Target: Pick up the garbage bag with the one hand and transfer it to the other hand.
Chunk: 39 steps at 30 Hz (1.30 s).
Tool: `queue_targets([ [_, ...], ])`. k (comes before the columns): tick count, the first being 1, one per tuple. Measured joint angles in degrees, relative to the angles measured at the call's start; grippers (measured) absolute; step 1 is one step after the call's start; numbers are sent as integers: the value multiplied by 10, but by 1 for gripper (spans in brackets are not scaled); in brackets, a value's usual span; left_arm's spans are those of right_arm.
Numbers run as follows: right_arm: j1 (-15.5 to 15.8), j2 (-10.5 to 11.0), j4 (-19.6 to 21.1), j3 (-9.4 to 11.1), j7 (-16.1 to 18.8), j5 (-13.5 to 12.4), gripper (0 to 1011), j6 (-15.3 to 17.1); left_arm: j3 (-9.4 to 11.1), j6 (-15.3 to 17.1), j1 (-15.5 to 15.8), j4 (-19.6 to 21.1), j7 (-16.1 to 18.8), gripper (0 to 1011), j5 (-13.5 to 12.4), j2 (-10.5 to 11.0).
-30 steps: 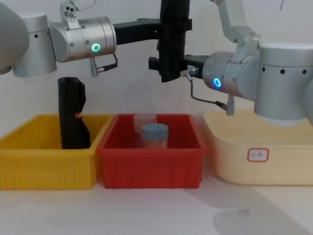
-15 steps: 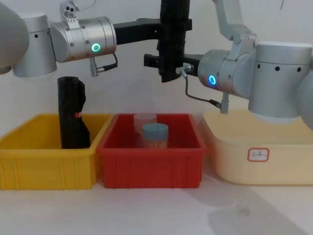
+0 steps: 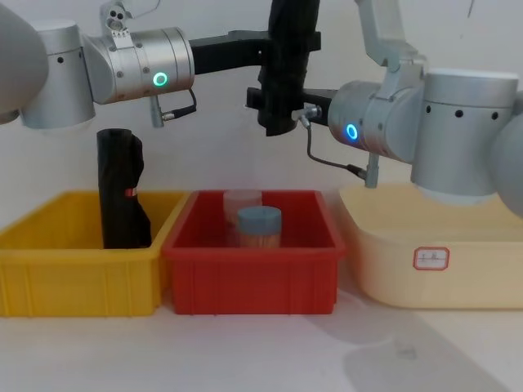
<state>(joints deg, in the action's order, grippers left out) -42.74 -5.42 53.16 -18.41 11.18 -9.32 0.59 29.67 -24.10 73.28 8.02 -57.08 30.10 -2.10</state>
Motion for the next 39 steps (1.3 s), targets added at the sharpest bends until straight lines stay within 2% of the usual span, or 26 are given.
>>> queue_targets([
  [1, 0, 0, 0, 0, 0, 0, 663, 0, 0, 0, 0, 0, 0, 403, 0, 0],
  [3, 0, -1, -1, 1, 0, 0, 631, 0, 0, 0, 0, 0, 0, 403, 0, 0],
  [4, -1, -1, -1, 1, 0, 0, 568, 0, 0, 0, 0, 0, 0, 403, 0, 0],
  [19, -2, -2, -4, 2, 1, 0, 568, -2, 0, 0, 0, 0, 0, 403, 0, 0],
  [28, 3, 0, 5, 4, 8, -2, 569, 2, 0, 0, 0, 0, 0, 674, 0, 0],
  [31, 6, 1, 9, 4, 9, -4, 569, 5, 0, 0, 0, 0, 0, 733, 0, 0],
  [32, 7, 2, 12, 5, 10, -5, 568, 6, 0, 0, 0, 0, 0, 790, 0, 0],
  [35, 9, 4, 16, 5, 11, -6, 569, 8, 0, 1, -1, 2, 0, 845, 0, 1],
  [36, 10, 4, 17, 5, 11, -6, 569, 9, 0, 2, -4, 8, 1, 895, 0, 2],
  [37, 12, 6, 20, 5, 11, -7, 569, 10, 0, 4, -5, 11, 1, 895, 0, 2],
  [39, 15, 8, 24, 5, 11, -8, 568, 12, 0, 9, -10, 23, 3, 961, 0, 6],
])
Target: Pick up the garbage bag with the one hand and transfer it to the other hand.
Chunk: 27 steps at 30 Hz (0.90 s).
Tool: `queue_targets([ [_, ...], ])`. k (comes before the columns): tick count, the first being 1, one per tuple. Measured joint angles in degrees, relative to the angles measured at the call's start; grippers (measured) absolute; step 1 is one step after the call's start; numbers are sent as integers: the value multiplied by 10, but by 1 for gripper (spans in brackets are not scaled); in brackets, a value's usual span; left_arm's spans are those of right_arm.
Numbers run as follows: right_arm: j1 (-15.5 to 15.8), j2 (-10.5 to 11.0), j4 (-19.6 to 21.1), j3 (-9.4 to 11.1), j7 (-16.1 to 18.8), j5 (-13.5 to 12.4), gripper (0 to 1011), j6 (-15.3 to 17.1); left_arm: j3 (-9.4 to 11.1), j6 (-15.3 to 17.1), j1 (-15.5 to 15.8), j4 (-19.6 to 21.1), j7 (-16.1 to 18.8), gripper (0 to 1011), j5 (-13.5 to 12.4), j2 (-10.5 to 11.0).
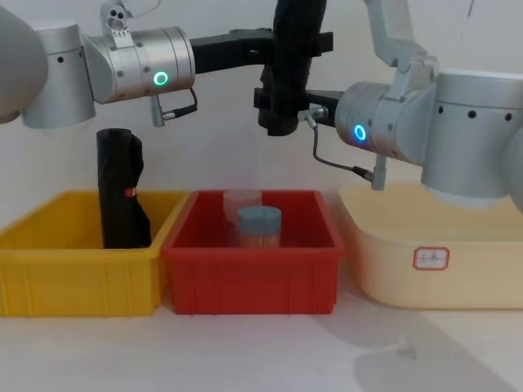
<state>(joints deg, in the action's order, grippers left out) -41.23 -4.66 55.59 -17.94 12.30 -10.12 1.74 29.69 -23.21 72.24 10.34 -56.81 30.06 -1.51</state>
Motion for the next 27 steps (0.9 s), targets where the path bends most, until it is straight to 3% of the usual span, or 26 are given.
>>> queue_targets([
  [2, 2, 2, 3, 0, 0, 0, 568, 1, 0, 4, -4, 10, 1, 1001, 0, 3],
  [15, 15, 13, 20, 1, -2, 1, 568, 10, -6, 39, -40, 94, 4, 1000, 3, 29],
  [27, 13, 15, 22, 5, -11, 9, 568, 18, -15, 81, -72, 165, -23, 1000, 15, 53],
])
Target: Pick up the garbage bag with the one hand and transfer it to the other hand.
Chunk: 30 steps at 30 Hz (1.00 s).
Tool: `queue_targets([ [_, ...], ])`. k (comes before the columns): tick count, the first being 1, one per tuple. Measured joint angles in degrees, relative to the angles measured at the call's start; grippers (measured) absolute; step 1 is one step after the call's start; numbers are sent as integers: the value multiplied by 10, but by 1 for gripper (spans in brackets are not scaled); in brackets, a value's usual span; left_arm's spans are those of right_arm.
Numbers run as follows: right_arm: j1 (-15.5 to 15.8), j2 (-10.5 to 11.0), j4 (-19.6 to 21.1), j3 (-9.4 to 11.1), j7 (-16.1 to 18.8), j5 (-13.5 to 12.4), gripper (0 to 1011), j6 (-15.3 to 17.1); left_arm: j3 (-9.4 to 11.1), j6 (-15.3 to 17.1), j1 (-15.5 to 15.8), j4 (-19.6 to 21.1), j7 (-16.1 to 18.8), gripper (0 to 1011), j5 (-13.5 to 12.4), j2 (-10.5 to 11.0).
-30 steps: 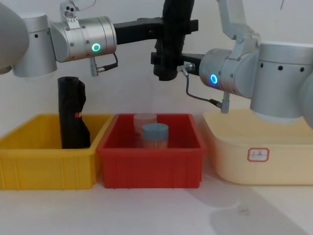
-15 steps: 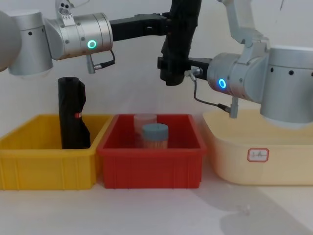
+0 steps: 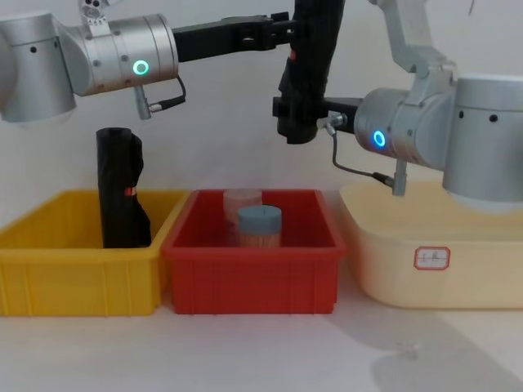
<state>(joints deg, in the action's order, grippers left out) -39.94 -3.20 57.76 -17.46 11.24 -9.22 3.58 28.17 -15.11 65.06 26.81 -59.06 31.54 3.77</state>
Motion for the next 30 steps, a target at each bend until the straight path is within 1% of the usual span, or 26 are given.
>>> queue_targets([
  [6, -9, -2, -8, 3, -6, 5, 569, 2, -3, 18, -18, 38, 0, 1000, 3, 14],
  [9, -16, -3, -13, 6, -10, 7, 569, 3, -4, 26, -29, 60, 7, 1000, 3, 23],
  [10, -19, -3, -16, 8, -12, 8, 568, 4, -5, 30, -35, 73, 13, 1001, 3, 29],
  [13, -24, -3, -18, 11, -16, 11, 569, 6, -7, 34, -45, 90, 23, 1000, 2, 36],
  [16, -27, -1, -18, 14, -20, 13, 568, 9, -10, 43, -61, 122, 46, 1000, 1, 50],
  [20, -28, 4, -12, 18, -23, 17, 569, 14, -14, 49, -77, 151, 67, 1000, -1, 63],
  [22, -26, 9, -4, 21, -24, 19, 569, 18, -19, 56, -95, 181, 88, 1000, -3, 76],
  [25, -19, 18, 13, 26, -25, 21, 568, 25, -23, 61, -109, 204, 107, 1000, -5, 86],
  [26, -16, 20, 18, 27, -25, 21, 568, 28, -25, 63, -118, 219, 119, 1000, -6, 93],
  [28, -5, 29, 38, 31, -25, 22, 568, 35, -31, 67, -134, 243, 137, 1000, -8, 104],
  [30, 6, 38, 59, 35, -23, 22, 568, 46, -34, 70, -143, 258, 152, 1000, -11, 110],
])
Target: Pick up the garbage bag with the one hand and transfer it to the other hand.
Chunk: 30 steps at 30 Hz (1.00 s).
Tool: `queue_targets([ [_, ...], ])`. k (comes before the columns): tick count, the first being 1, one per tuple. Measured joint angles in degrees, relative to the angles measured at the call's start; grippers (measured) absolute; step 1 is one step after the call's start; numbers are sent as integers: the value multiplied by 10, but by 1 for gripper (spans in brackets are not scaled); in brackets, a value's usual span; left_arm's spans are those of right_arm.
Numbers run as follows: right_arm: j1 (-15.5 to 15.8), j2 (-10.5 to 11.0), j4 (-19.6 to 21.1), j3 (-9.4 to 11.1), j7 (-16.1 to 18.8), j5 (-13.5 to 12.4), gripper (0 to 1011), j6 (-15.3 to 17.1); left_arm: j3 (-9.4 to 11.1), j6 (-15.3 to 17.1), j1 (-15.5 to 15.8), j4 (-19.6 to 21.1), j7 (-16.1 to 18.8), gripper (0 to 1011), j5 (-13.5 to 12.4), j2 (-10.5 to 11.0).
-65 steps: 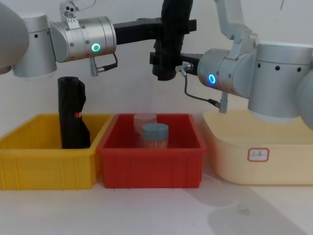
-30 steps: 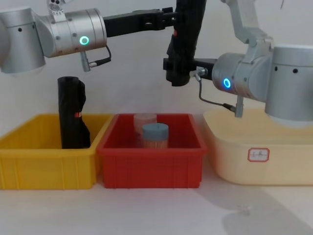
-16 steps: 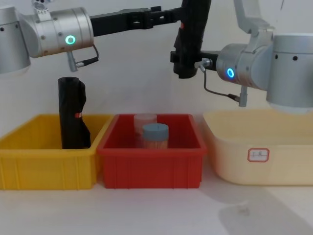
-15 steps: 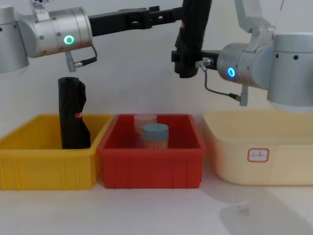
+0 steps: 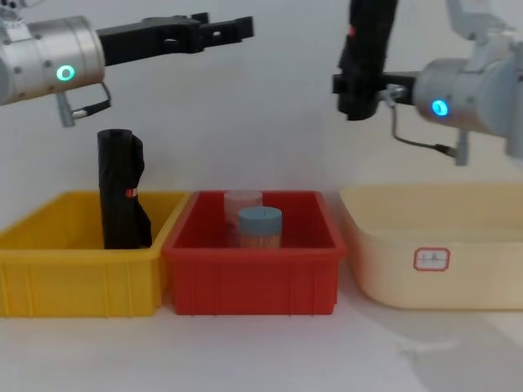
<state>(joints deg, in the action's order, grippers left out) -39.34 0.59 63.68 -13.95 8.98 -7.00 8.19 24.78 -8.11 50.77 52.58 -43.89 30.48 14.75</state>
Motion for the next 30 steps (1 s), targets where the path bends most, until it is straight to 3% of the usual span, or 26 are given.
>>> queue_targets([
  [6, 29, 25, 53, 9, 12, -3, 569, 28, -14, 10, -41, 61, 53, 1000, -11, 24],
  [13, 73, 69, 126, 19, 43, -15, 569, 81, -29, 20, -81, 119, 116, 1000, -30, 45],
  [22, 111, 113, 175, 22, 75, -26, 572, 130, -48, 34, -131, 187, 204, 1000, -65, 64],
  [30, 126, 132, 193, 22, 87, -30, 806, 150, -61, 44, -166, 230, 276, 1000, -100, 72],
])
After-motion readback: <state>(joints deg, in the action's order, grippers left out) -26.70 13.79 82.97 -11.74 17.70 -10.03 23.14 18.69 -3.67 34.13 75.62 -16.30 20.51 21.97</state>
